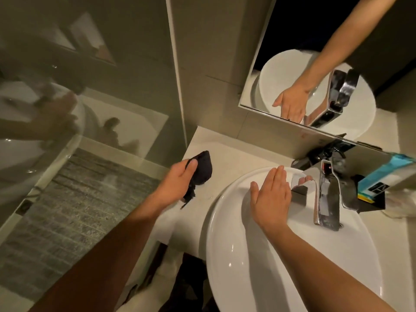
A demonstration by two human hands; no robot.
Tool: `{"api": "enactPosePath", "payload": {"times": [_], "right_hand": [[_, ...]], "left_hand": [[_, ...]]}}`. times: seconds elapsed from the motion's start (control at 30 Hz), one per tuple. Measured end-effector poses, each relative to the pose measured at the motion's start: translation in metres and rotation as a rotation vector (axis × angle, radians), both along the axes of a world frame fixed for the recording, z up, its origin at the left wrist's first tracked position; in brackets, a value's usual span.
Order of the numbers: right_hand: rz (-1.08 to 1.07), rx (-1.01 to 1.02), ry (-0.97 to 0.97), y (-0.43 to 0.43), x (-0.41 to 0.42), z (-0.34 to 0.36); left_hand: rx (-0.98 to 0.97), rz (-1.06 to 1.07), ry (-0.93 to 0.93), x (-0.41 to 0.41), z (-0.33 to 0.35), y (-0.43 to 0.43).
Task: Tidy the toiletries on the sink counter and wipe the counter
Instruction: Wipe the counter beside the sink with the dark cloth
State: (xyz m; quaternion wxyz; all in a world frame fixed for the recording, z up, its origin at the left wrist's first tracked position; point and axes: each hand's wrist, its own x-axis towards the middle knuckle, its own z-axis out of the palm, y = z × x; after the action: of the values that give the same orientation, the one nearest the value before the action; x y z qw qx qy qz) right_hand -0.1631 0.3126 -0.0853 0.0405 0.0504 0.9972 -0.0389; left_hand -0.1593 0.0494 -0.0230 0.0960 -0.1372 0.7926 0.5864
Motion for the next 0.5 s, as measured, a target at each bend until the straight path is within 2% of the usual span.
{"api": "enactPosePath", "payload": {"times": [0.13,0.2,0.37,0.43,0.5], "right_hand": [[-0.015,0.031,-0.014,0.0,-0.002,-0.001],[-0.017,0.044,-0.008,0.0,-0.003,-0.002],[-0.024,0.036,0.002,0.001,-0.004,-0.007],[-0.03,0.009,0.023,0.0,-0.005,-0.009],[-0.035,-0.005,0.021,0.0,-0.005,-0.01]], "left_hand": [[-0.162,-0.234,0.086,-0.094,0.009,0.022],[-0.312,-0.415,0.131,-0.133,0.003,0.035],[-0.542,-0.844,0.091,-0.17,-0.065,0.051],[-0.597,-0.907,0.163,-0.167,-0.087,0.051],[-0.561,-0.897,0.173,-0.166,-0.096,0.049]]}}
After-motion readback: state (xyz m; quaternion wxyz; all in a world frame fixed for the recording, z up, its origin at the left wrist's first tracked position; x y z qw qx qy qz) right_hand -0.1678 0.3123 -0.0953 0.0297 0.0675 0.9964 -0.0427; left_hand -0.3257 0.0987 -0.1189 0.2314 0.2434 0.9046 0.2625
